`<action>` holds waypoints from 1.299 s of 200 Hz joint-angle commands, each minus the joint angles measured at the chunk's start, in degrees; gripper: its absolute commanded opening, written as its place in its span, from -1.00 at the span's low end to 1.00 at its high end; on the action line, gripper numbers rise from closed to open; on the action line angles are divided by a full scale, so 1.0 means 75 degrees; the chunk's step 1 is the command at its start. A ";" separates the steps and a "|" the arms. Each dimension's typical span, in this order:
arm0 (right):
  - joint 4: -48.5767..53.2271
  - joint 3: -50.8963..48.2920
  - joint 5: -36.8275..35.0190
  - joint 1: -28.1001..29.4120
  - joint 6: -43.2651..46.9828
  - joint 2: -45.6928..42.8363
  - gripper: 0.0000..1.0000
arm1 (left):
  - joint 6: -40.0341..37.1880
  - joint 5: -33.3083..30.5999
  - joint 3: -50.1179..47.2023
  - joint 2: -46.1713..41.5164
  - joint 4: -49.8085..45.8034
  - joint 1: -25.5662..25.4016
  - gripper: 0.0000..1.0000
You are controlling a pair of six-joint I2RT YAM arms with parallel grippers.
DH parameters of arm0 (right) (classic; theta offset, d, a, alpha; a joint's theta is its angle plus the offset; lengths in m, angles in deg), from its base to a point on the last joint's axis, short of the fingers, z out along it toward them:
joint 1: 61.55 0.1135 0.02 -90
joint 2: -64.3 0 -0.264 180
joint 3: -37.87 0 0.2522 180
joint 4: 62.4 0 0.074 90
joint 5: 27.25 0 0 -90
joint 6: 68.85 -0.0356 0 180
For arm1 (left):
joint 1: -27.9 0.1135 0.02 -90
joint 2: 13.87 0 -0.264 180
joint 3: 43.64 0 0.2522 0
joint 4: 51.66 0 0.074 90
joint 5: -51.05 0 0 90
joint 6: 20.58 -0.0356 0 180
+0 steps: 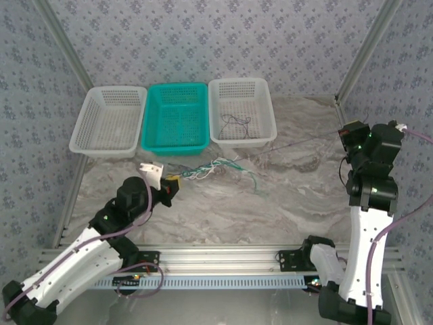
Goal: Untangle the cables
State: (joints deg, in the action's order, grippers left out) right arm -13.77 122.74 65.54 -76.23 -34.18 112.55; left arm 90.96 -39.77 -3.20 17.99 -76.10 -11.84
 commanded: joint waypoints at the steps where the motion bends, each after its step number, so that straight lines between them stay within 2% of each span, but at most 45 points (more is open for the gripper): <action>1: -0.0254 0.0277 -0.0260 -0.0551 -0.0185 0.0039 -1.00 | 0.0421 -0.1147 -0.0261 -0.0196 -0.1128 0.0164 -1.00; 14: -0.0207 0.0292 -0.0398 -0.0764 -0.0042 0.0058 -1.00 | 0.0573 -0.1445 -0.0327 -0.0244 -0.1338 0.0167 -1.00; 43: 0.0196 0.0353 -0.0405 -0.1558 0.0064 0.0242 -1.00 | 0.1125 -0.2718 -0.0414 -0.0464 -0.2309 0.0316 -1.00; 95: -0.0223 0.0022 -0.0895 -0.1781 0.0527 0.0369 -1.00 | 0.1464 -0.2713 -0.0583 -0.0826 -0.2732 0.0995 -1.00; 142: -0.0020 0.0016 -0.1807 -0.2085 0.0793 0.0306 -1.00 | 0.2593 -0.3794 -0.0483 -0.0347 -0.3617 0.1734 -1.00; 164: -0.0021 0.0066 -0.2118 -0.2167 0.0629 0.0364 -1.00 | 0.2856 -0.3933 -0.0221 0.0271 -0.3709 0.2327 -1.00; 180: -0.0246 0.0098 -0.2251 -0.2223 0.0682 0.0396 -1.00 | 0.2811 -0.3601 -0.0045 0.0692 -0.3623 0.2898 -1.00; 191: -0.0549 0.0066 -0.1872 -0.2235 0.0861 0.0437 -1.00 | 0.2431 -0.2901 -0.0098 0.0808 -0.3063 0.3173 -1.00; 209: -0.1018 -0.0124 -0.0870 -0.2000 0.0903 0.0454 -1.00 | 0.2177 -0.2376 -0.0212 0.0957 -0.2431 0.3222 -1.00; 234: -0.1496 -0.0164 0.0515 -0.1139 0.1207 0.0471 -1.00 | 0.1799 -0.1198 -0.0487 0.0991 -0.1414 0.3226 -1.00; 260: -0.1926 0.0485 0.1585 -0.0189 0.1549 0.0751 -1.00 | 0.1720 -0.0329 -0.0703 0.0693 -0.0958 0.3228 -1.00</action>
State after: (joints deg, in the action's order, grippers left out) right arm -22.32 121.85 65.98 -82.57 -26.57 116.63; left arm 106.13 -51.03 -6.94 25.20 -89.72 12.16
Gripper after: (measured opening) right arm 0.062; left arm 0.052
